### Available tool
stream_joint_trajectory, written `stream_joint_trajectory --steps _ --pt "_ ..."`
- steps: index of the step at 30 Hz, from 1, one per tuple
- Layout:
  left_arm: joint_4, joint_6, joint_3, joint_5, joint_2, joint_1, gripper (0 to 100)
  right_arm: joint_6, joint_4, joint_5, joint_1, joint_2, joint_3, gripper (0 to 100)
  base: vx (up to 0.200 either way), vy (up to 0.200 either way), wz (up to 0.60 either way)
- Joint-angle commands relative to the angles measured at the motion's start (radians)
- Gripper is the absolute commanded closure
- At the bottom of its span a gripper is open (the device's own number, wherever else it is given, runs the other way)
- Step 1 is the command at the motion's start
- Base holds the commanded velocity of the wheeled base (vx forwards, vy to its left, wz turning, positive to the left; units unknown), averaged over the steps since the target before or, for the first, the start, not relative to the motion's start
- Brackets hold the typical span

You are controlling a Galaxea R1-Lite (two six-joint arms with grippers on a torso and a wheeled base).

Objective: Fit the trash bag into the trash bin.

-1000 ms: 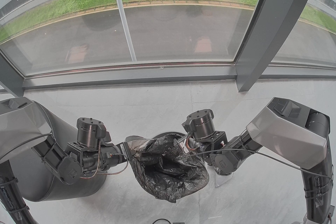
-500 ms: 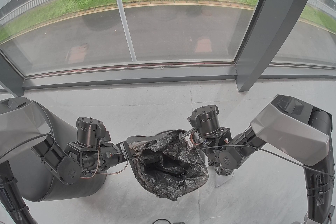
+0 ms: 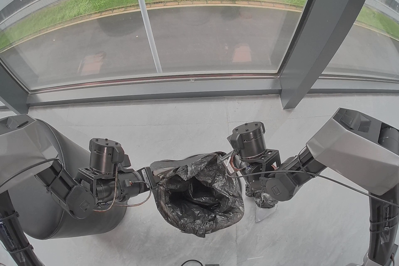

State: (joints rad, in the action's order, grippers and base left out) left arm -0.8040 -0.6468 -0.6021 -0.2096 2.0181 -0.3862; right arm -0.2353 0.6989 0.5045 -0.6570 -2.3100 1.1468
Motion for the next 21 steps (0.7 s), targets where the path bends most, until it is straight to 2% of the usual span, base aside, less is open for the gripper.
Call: stream_joint_trajectory --steps 1,16,21 --pt "-0.001 -0.001 0.001 -0.001 -0.006 0.000 100 0.001 0.001 0.008 0.004 0.024 -0.013 0 0.000 0.000 0.00" --pt "-0.001 -0.001 -0.002 -0.002 0.001 0.000 100 0.008 0.004 0.023 0.048 0.077 -0.137 0 0.000 0.000 0.00" --pt "-0.001 -0.002 -0.004 -0.002 -0.001 0.000 100 0.002 0.062 0.023 0.065 0.081 -0.176 0 0.000 0.000 0.00"
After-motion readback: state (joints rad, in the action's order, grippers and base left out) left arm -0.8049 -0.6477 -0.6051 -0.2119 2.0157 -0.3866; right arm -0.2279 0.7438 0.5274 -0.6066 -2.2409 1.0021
